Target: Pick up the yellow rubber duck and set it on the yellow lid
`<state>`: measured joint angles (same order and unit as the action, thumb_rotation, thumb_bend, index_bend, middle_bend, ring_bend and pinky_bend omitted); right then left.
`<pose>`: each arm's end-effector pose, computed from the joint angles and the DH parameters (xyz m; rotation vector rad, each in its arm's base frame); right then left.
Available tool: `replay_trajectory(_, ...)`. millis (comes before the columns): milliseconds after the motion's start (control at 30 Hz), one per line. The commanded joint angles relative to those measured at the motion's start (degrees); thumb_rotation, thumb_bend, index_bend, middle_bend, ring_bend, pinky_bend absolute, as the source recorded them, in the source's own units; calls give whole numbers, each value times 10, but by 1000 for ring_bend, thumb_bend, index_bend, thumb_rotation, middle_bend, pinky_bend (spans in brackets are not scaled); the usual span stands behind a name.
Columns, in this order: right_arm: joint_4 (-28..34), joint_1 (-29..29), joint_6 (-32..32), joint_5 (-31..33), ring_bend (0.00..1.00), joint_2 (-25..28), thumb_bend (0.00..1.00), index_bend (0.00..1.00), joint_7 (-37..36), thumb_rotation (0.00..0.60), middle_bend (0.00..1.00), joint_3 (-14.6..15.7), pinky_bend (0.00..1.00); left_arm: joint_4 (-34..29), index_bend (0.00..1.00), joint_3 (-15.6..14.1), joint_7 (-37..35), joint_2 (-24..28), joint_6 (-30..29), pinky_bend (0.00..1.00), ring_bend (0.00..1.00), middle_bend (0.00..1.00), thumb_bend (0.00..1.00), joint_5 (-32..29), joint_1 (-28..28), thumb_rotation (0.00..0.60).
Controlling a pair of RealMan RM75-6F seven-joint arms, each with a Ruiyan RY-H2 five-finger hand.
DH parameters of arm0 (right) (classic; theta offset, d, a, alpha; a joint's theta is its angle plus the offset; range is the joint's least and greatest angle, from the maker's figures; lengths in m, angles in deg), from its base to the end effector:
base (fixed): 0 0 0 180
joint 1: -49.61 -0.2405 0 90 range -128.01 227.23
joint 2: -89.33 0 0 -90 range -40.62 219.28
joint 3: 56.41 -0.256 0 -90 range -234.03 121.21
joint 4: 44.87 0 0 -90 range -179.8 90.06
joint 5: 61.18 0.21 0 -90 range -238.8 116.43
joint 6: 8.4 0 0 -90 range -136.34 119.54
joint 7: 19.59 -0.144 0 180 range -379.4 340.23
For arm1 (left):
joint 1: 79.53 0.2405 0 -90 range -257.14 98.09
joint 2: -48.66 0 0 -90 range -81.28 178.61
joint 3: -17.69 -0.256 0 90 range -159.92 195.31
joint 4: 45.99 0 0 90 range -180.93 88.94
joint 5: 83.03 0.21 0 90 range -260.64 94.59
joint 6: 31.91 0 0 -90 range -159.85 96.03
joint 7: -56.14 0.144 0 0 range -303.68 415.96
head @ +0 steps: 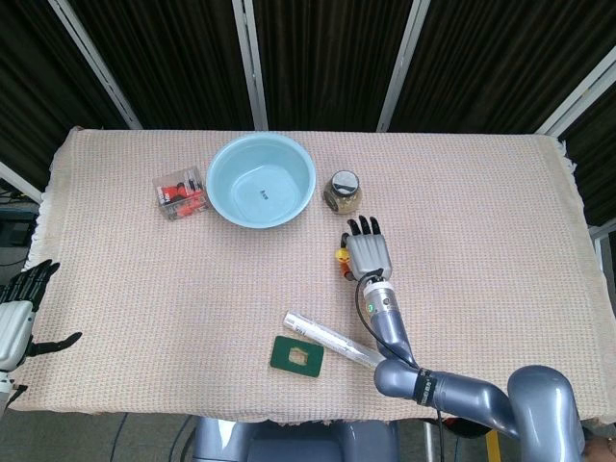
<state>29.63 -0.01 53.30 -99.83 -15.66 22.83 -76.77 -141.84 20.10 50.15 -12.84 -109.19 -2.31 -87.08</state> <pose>-0.1125 -0.3767 -0.0619 1.6134 -1.0225 0.7550 -0.3136 0.1916 0.1536 -1.3630 -1.1148 -0.8983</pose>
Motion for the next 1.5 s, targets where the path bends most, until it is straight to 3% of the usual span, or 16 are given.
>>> replay_trajectory(33,75,36,34,-15,0,42,393,483,-7,600,115,23,0,2,0,-1,3,-2,-3,0,0,0,95,5,0,600)
replay_trajectory(467,160,98,72,-71,0,81,394,483,-40,600,109,97,0,2,0,-5,20,-8,-18,0,0,0,94,21,3,600)
replay_trajectory(1500,211,143,98,-79,0,109,392,481,-38,600,99,119,0,8,0,-2,26,-14,-29,0,0,0,94,20,6,600)
